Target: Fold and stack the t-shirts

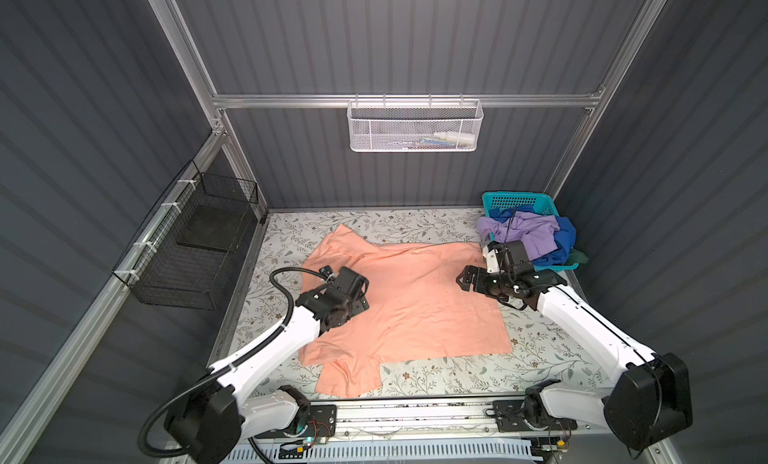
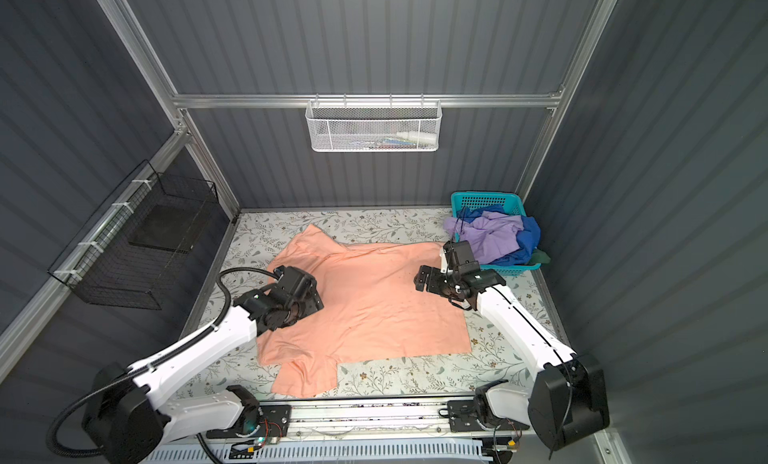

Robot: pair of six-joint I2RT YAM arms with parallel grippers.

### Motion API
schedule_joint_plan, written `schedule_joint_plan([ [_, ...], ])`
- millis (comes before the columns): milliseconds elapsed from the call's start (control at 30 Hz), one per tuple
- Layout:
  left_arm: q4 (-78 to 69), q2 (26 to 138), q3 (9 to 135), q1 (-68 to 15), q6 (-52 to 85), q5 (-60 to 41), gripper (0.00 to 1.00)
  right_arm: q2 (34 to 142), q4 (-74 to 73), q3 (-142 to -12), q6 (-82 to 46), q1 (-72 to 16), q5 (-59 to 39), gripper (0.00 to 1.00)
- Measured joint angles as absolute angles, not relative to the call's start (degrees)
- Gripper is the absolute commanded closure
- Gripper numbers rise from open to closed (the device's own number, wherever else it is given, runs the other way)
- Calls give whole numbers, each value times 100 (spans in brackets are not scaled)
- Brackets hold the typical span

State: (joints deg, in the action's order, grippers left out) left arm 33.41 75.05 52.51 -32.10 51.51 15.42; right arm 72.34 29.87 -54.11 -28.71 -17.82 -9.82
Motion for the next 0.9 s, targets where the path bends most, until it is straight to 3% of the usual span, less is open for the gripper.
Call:
schedule_joint_plan([
  [167, 2574, 9439, 6875, -2359, 4364, 812, 18, 7909, 3175, -5983, -2818, -1780, -976, 1],
  [500, 1747, 12025, 9098, -1332, 3905, -97, 27, 8897, 3452, -7277, -2534, -1739, -827, 1],
  [900, 1793, 12645, 9633, -1076, 3459, 1, 27, 9317, 3570, -7220, -2578, -1623, -941, 1],
])
